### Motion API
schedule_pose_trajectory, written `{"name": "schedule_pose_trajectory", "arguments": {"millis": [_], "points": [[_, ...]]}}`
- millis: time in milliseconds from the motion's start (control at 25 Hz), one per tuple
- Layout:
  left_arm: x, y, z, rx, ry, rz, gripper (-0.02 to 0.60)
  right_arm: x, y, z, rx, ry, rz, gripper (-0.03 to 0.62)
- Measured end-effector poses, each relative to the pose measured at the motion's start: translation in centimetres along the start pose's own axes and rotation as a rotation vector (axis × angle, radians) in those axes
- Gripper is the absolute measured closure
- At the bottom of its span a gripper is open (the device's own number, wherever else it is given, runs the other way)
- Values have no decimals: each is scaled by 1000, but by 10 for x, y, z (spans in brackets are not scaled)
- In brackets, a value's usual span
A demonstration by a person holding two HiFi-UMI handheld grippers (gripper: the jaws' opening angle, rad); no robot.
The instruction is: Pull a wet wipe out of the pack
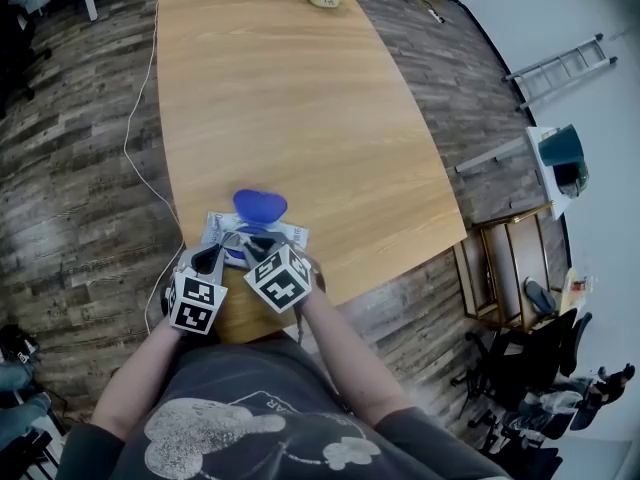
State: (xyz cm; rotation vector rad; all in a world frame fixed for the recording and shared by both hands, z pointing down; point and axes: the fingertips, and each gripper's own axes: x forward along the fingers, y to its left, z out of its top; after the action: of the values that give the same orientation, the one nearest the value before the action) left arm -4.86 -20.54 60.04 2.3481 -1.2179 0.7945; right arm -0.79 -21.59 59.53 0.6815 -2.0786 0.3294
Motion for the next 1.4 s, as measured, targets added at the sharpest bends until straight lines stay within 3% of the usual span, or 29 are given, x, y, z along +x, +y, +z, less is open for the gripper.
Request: {"name": "schedule_pose_trajectory", "arguments": {"millis": [240,840,1400], "points": [[1,2,-1,1,11,-22,560,1,0,1,-23,-43,-31,585],[-2,1,4,-26,16,-32,560,-21,-6,4,-23,-68,-51,591],[-4,0,7,-67,6,-45,560,-83,-39,-19,104,-148,-159,591]]}}
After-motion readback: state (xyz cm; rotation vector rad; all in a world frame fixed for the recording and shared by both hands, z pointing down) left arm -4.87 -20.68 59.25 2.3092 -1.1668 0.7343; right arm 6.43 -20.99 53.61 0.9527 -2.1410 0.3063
